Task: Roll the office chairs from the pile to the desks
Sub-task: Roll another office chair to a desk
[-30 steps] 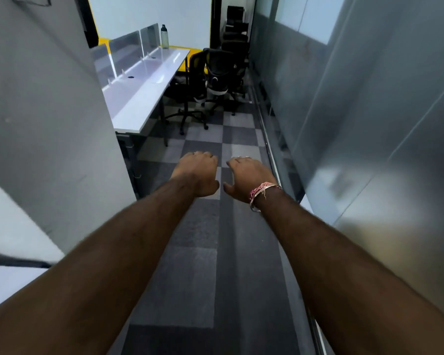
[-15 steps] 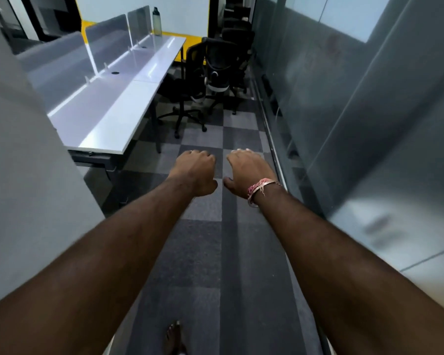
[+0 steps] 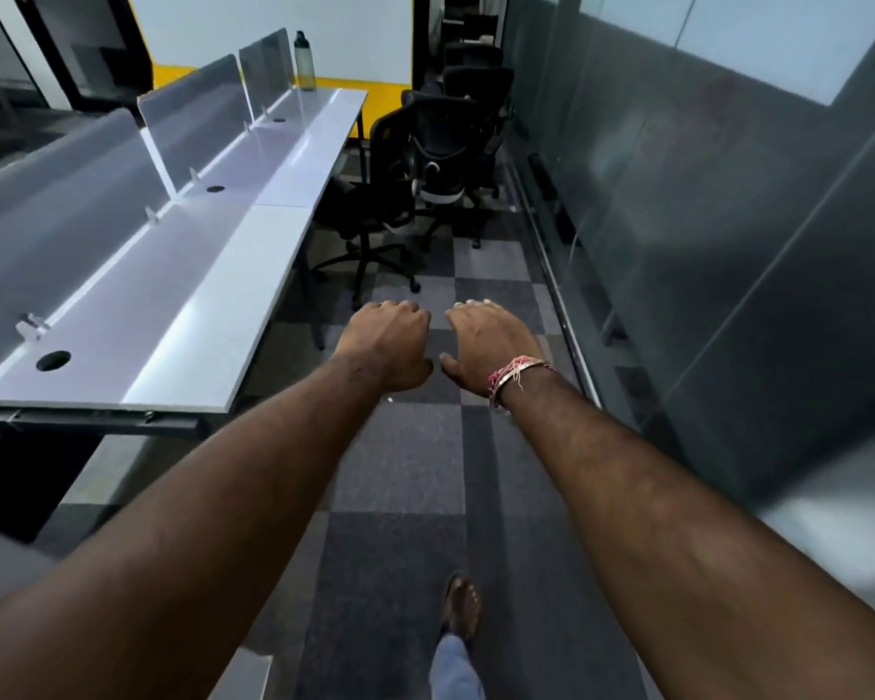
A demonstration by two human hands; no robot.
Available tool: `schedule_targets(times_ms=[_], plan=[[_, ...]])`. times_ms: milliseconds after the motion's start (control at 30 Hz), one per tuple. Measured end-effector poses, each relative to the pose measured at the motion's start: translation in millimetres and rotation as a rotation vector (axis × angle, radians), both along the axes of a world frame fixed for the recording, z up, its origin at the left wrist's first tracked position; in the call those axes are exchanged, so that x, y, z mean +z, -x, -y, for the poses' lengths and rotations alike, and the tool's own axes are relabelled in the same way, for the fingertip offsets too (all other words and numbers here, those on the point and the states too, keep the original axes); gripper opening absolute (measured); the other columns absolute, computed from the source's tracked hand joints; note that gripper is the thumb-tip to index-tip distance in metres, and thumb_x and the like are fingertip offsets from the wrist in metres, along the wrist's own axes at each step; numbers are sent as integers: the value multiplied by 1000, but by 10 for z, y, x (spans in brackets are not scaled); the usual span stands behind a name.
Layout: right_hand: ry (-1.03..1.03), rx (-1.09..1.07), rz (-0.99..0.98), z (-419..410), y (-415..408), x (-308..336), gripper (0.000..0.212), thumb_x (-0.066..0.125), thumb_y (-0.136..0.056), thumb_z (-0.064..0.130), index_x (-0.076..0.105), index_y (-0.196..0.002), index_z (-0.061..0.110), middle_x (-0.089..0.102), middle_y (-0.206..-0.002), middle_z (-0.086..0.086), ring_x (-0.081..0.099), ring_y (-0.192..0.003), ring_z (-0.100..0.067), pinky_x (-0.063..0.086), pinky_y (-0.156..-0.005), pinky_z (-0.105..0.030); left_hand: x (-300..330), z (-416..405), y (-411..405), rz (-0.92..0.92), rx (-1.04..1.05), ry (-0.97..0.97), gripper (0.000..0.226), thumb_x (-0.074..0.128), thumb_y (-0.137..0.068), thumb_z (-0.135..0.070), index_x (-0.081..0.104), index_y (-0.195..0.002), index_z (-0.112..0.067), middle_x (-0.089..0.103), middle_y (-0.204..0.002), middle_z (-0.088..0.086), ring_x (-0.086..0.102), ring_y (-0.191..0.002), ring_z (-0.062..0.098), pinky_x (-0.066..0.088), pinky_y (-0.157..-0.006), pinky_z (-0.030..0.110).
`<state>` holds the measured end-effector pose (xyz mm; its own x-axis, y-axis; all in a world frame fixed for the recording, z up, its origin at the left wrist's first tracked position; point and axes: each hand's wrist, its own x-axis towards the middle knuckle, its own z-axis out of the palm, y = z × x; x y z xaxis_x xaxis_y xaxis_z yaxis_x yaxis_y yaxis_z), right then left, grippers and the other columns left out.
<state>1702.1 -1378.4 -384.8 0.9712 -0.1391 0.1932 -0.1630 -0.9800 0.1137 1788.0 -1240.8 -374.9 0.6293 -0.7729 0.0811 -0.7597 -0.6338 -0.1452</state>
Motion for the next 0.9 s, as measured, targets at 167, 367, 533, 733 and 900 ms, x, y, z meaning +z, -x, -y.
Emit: schedule_targets(times_ms=[167, 367, 533, 733, 900], plan=[[-2, 22, -5, 810, -979, -67, 58, 58, -89, 46, 50, -135, 12, 53, -142, -8, 44, -135, -23, 27, -118, -35, -24, 775, -956, 19, 29, -32, 68, 69, -85, -53, 54, -142, -19, 62, -136, 5, 60, -123, 25, 48, -103, 42], [13, 53, -10, 1715, -1980, 97, 54, 58, -89, 44, 52, -132, 12, 55, -138, -8, 47, -131, -22, 29, -116, -35, 268, 1632, -1991, 47, 45, -8, 65, 68, -86, -54, 56, -139, -19, 62, -133, 5, 61, -121, 26, 49, -101, 43], [-12, 74, 12, 2356, -2836, 143, 47, 58, -91, 36, 53, -130, 12, 57, -135, -7, 48, -130, -22, 30, -115, -34, 246, 2370, -2745, 18, 68, 9, 62, 67, -89, -54, 56, -138, -18, 63, -131, 5, 60, -120, 25, 47, -99, 42], [-53, 85, 9, 3031, -4022, -40, 53, 58, -91, 35, 49, -137, 9, 52, -143, -10, 42, -138, -24, 29, -115, -34, -3, 3110, -3870, -24, 104, 8, 61, 64, -91, -58, 58, -137, -19, 63, -130, 4, 60, -121, 24, 47, -100, 41], [-73, 87, -30, 3573, -5151, -245, 49, 60, -89, 37, 54, -132, 13, 55, -140, -8, 43, -137, -23, 31, -114, -34, -211, 3635, -5007, -60, 95, 13, 57, 60, -91, -63, 64, -130, -21, 65, -122, 3, 61, -117, 25, 49, -97, 42]])
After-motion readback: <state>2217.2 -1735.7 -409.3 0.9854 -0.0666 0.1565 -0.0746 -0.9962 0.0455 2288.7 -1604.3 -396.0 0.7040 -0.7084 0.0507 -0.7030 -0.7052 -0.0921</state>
